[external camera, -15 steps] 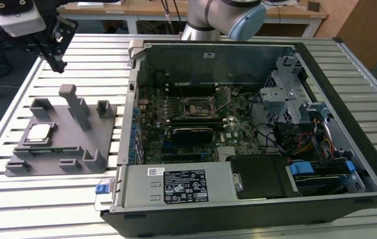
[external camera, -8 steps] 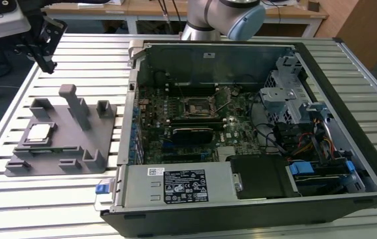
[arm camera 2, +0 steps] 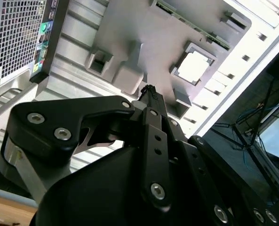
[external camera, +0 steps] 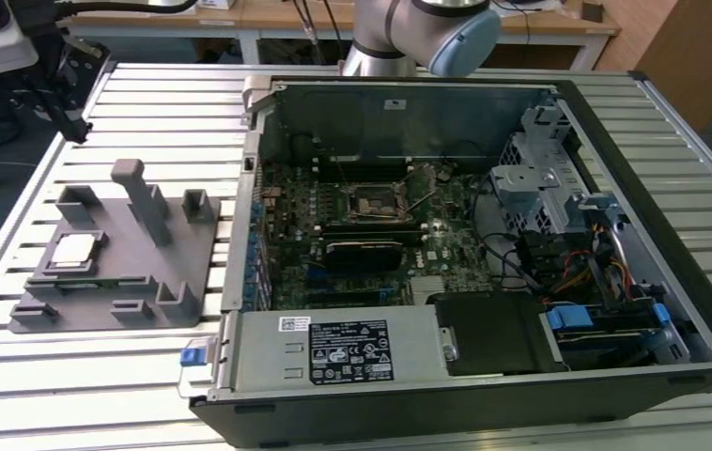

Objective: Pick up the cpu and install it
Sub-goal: 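Reach for the cpu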

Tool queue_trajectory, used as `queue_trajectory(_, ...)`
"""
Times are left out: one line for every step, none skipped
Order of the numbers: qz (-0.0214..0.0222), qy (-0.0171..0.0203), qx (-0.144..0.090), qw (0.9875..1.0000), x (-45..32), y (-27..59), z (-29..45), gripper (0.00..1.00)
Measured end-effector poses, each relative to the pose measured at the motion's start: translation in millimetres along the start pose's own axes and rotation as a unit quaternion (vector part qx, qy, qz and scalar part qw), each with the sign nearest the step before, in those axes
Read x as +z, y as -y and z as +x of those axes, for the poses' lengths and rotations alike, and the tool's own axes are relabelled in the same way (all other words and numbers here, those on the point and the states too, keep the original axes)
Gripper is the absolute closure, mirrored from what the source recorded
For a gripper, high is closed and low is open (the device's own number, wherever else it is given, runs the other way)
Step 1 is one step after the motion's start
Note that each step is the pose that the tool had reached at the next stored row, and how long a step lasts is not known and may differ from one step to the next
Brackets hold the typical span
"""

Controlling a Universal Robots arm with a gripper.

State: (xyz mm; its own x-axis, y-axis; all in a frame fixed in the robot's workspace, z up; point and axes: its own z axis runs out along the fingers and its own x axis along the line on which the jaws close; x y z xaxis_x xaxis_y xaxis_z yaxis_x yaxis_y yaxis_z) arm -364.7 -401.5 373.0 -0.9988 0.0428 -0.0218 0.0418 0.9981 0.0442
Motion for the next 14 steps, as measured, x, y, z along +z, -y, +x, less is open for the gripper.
queue_trajectory(-0.0001, -0.0004, -0.006, 1.0, 0.5, 0.2, 0.0, 0.89)
queue_trajectory(-0.0002, -0.0007, -0.013, 0.9999, 1.0, 0.3, 0.1, 0.89)
queue_trajectory(-0.0004, -0.001, -0.019, 0.9998, 1.5, 0.4, 0.2, 0.89)
queue_trajectory(-0.0004, -0.0012, -0.024, 0.9997, 2.0, 0.5, 0.9, 0.89)
queue_trajectory(-0.0005, -0.0013, -0.026, 0.9997, 2.4, 0.7, 3.5, 0.89)
queue_trajectory(-0.0005, -0.0013, -0.027, 0.9996, 2.7, 0.8, 7.6, 0.89)
queue_trajectory(-0.0005, -0.0013, -0.027, 0.9996, 3.1, 1.0, 12.2, 0.89)
queue_trajectory(-0.0006, -0.0013, -0.027, 0.9996, 3.3, 1.2, 16.7, 0.89)
queue_trajectory(-0.0005, -0.0013, -0.027, 0.9996, 3.4, 1.4, 21.4, 0.89)
queue_trajectory(-0.0005, -0.0014, -0.027, 0.9996, 3.4, 1.6, 25.7, 0.89)
queue_trajectory(-0.0005, -0.0014, -0.028, 0.9996, 3.5, 1.8, 30.0, 0.89)
queue_trajectory(-0.0005, -0.0014, -0.028, 0.9996, 3.7, 2.0, 34.0, 0.89)
queue_trajectory(-0.0006, -0.0014, -0.028, 0.9996, 3.8, 2.2, 37.8, 0.89)
queue_trajectory(-0.0006, -0.0014, -0.028, 0.9996, 3.9, 2.3, 41.5, 0.89)
